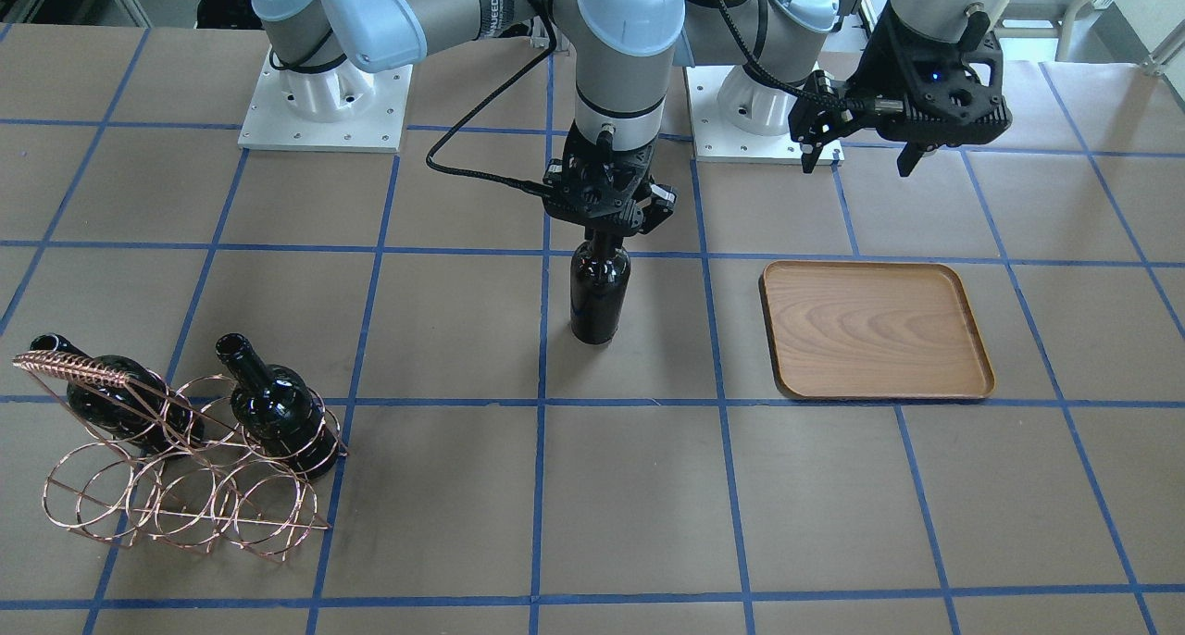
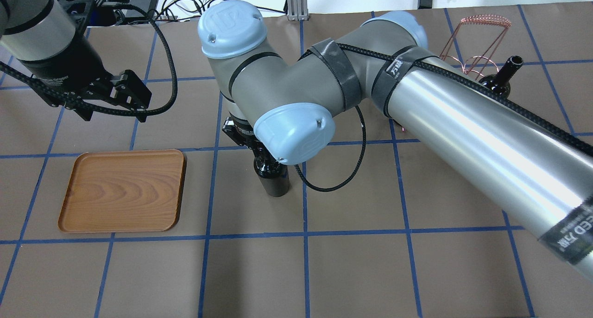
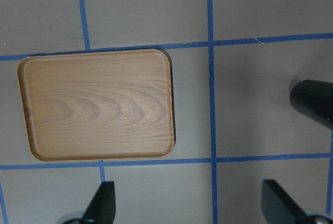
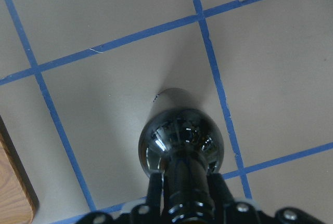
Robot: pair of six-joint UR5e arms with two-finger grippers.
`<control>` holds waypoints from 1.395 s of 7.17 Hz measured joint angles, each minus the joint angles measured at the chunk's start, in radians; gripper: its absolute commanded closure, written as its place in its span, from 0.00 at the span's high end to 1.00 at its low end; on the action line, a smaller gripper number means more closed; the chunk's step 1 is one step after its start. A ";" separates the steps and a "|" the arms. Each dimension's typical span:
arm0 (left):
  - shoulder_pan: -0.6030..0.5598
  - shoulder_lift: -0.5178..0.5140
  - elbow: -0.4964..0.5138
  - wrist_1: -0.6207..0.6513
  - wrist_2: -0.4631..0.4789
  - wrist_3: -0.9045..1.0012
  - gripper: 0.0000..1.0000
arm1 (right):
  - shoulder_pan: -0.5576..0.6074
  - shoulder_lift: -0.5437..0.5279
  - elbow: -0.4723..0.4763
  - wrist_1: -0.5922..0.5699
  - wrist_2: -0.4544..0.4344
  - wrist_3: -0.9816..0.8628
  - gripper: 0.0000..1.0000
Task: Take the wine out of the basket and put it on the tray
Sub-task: 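Stand the bottle upright on the table toward the tray, open right gripper, then move the left gripper over the standing bottle while the right gripper withdraws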
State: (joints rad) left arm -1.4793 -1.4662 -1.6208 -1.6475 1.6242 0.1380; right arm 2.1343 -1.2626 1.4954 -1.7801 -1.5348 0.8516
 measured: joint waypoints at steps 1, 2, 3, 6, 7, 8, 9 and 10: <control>0.000 0.000 0.000 0.000 -0.001 0.000 1.00 | -0.012 0.000 -0.013 -0.002 0.026 -0.016 1.00; 0.000 0.001 -0.002 -0.003 -0.001 0.000 1.00 | -0.052 -0.009 -0.050 0.011 0.068 -0.062 1.00; -0.003 0.002 -0.004 -0.009 -0.003 -0.002 1.00 | -0.119 -0.032 -0.097 0.056 0.090 -0.166 1.00; -0.028 -0.002 -0.005 0.011 -0.022 -0.012 1.00 | -0.419 -0.157 -0.139 0.266 0.053 -0.770 1.00; -0.077 -0.010 -0.001 0.033 -0.038 -0.019 1.00 | -0.502 -0.197 -0.135 0.321 0.045 -0.943 1.00; -0.154 -0.018 0.000 0.063 -0.044 -0.026 1.00 | -0.548 -0.223 -0.125 0.349 0.030 -1.026 1.00; -0.240 -0.024 -0.002 0.089 -0.044 -0.037 1.00 | -0.565 -0.244 -0.108 0.363 0.008 -1.049 1.00; -0.307 -0.028 -0.008 0.101 -0.044 -0.054 1.00 | -0.571 -0.258 -0.090 0.369 -0.017 -1.025 1.00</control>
State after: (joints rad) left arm -1.7866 -1.4939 -1.6284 -1.5469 1.5805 0.0837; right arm 1.5636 -1.5206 1.4059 -1.4106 -1.5517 -0.1730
